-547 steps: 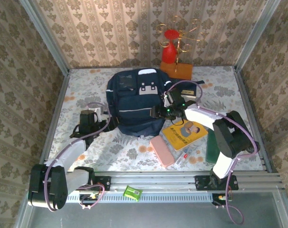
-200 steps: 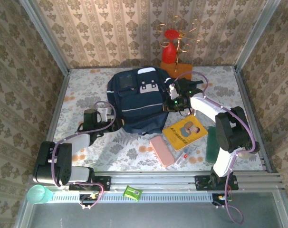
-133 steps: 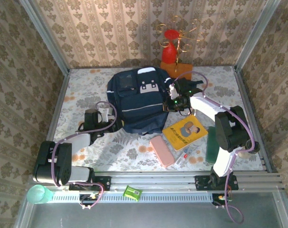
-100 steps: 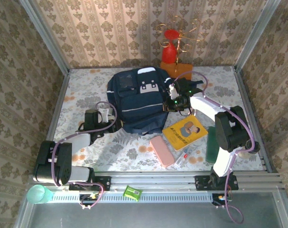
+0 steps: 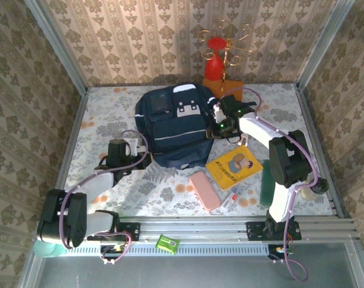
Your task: Pack the student bag
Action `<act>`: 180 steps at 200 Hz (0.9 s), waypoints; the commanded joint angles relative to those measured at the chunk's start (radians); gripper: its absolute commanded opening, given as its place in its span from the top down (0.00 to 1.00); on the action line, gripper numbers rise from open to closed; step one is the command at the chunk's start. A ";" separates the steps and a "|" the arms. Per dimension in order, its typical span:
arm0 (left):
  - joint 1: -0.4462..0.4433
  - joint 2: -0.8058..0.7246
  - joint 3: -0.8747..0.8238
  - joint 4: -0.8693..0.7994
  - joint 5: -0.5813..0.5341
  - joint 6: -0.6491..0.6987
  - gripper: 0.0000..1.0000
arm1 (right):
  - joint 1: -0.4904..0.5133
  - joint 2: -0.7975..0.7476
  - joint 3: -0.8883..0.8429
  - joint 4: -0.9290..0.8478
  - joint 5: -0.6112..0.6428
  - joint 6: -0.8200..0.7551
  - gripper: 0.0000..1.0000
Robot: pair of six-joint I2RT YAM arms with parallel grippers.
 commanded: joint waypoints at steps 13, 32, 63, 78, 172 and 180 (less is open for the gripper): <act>-0.088 -0.075 -0.012 -0.056 -0.051 -0.013 1.00 | -0.028 0.041 0.099 0.033 0.105 -0.011 0.87; -0.120 -0.088 -0.009 -0.021 -0.036 -0.050 1.00 | -0.029 0.037 0.108 0.019 0.150 0.001 0.60; -0.176 -0.081 0.023 -0.009 -0.042 -0.054 1.00 | -0.020 -0.077 -0.025 0.074 0.202 0.050 0.28; -0.189 -0.078 0.031 -0.005 -0.053 -0.055 1.00 | -0.006 -0.152 -0.142 0.149 0.159 0.103 0.18; -0.191 -0.101 0.066 -0.118 -0.142 0.030 1.00 | 0.106 -0.146 -0.312 0.401 0.068 0.255 0.71; -0.189 -0.113 0.065 -0.143 -0.167 0.042 1.00 | 0.103 -0.141 -0.286 0.355 0.086 0.219 0.83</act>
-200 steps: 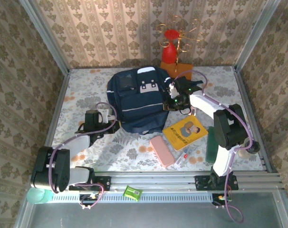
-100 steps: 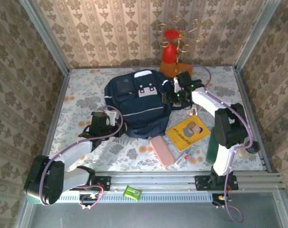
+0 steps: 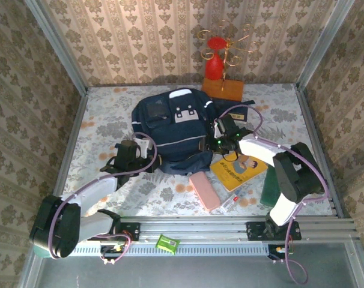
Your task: Pack the student bag
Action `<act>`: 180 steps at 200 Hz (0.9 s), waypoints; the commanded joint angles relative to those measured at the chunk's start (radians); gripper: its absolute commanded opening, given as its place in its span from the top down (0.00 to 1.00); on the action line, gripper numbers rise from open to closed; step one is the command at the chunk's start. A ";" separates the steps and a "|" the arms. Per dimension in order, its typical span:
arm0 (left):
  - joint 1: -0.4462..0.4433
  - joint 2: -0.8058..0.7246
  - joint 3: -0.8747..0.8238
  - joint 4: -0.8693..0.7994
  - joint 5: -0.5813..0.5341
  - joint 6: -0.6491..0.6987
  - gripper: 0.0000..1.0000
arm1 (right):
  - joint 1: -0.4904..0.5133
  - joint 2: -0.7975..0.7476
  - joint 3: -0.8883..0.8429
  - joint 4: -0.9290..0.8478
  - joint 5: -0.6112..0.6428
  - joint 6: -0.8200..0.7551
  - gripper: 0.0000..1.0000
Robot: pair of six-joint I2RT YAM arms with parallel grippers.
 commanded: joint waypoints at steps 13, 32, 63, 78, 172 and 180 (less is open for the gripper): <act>0.000 -0.062 0.026 -0.096 -0.094 0.070 1.00 | -0.016 0.028 0.112 -0.049 0.019 -0.106 0.96; 0.029 -0.089 0.001 -0.095 -0.132 0.068 1.00 | -0.042 0.025 0.139 -0.128 0.011 -0.189 1.00; 0.116 -0.094 -0.011 -0.082 -0.136 0.081 1.00 | -0.093 0.024 0.175 -0.217 -0.033 -0.303 1.00; 0.157 -0.069 -0.001 -0.078 -0.136 0.090 1.00 | -0.111 0.026 0.190 -0.236 -0.051 -0.341 1.00; 0.295 0.174 0.088 0.045 -0.245 0.077 1.00 | -0.159 0.036 0.243 -0.251 -0.191 -0.446 1.00; 0.305 0.196 0.102 0.051 -0.243 0.078 1.00 | -0.161 0.036 0.246 -0.258 -0.195 -0.456 1.00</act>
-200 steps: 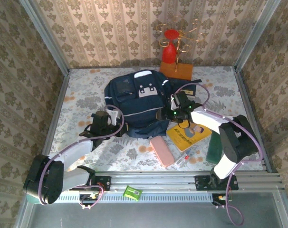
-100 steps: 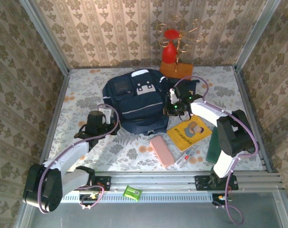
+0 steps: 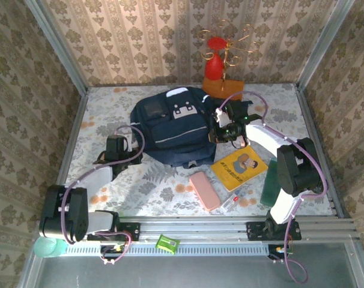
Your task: Pack the student bag
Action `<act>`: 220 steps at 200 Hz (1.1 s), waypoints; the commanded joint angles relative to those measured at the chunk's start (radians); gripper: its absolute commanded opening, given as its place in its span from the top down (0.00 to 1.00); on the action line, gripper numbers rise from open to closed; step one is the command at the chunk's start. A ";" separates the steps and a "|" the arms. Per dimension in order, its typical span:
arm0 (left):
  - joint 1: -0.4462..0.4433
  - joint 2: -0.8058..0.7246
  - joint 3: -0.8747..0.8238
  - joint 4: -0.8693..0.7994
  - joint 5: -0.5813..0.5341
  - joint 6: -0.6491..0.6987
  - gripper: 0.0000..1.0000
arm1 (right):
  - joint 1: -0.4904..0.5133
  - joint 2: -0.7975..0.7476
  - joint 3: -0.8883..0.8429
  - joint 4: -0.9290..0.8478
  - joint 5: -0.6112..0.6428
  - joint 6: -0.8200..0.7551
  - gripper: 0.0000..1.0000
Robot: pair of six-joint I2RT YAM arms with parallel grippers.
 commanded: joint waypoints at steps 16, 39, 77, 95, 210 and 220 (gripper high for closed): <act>0.071 0.094 0.078 0.066 -0.109 -0.007 1.00 | -0.034 0.000 0.048 -0.020 -0.039 -0.098 1.00; 0.104 0.155 0.115 0.101 -0.072 -0.024 1.00 | -0.038 0.000 0.053 -0.043 -0.039 -0.130 1.00; 0.135 0.226 0.172 0.130 -0.010 -0.048 1.00 | -0.051 0.001 0.061 -0.066 -0.039 -0.166 1.00; 0.139 0.224 0.169 0.154 0.071 -0.051 1.00 | -0.052 0.009 0.071 -0.065 0.000 -0.147 1.00; -0.052 -0.218 -0.081 0.020 0.075 -0.095 1.00 | 0.053 0.266 0.400 -0.079 0.161 0.082 0.51; -0.065 -0.220 -0.088 0.027 0.080 -0.103 1.00 | 0.047 0.245 0.391 -0.096 0.216 0.091 0.43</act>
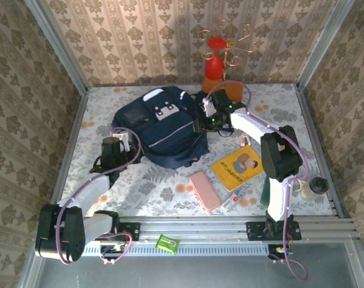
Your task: Pack the student bag
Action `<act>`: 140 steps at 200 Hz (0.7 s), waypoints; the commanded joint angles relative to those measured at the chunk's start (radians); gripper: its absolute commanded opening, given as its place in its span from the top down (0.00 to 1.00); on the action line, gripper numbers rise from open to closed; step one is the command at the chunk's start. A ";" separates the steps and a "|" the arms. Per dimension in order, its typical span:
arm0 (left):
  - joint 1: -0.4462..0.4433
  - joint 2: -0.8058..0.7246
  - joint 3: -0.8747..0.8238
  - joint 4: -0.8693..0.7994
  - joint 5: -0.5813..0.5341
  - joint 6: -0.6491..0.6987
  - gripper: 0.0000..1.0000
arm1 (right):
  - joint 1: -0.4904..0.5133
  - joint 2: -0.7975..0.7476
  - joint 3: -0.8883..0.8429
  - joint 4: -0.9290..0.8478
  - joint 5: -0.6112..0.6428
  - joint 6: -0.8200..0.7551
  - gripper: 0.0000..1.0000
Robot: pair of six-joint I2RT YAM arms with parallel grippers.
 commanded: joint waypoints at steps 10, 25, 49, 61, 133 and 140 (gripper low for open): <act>-0.044 -0.024 -0.019 -0.005 0.015 -0.020 1.00 | -0.029 -0.057 -0.003 -0.035 0.176 0.047 0.33; -0.070 -0.025 -0.013 0.002 0.014 -0.026 1.00 | -0.033 -0.156 -0.125 0.015 0.187 0.085 0.16; -0.104 -0.027 -0.002 -0.003 0.006 -0.022 1.00 | -0.013 -0.307 -0.344 0.144 0.137 0.182 0.00; -0.112 -0.024 0.004 -0.008 0.007 -0.018 1.00 | 0.006 -0.357 -0.463 0.208 0.093 0.238 0.00; -0.120 -0.017 0.020 -0.033 0.007 0.017 1.00 | 0.079 -0.235 -0.580 0.567 -0.055 0.450 0.30; -0.119 -0.023 0.021 -0.043 -0.005 0.020 1.00 | 0.073 -0.234 -0.578 0.569 -0.052 0.445 0.44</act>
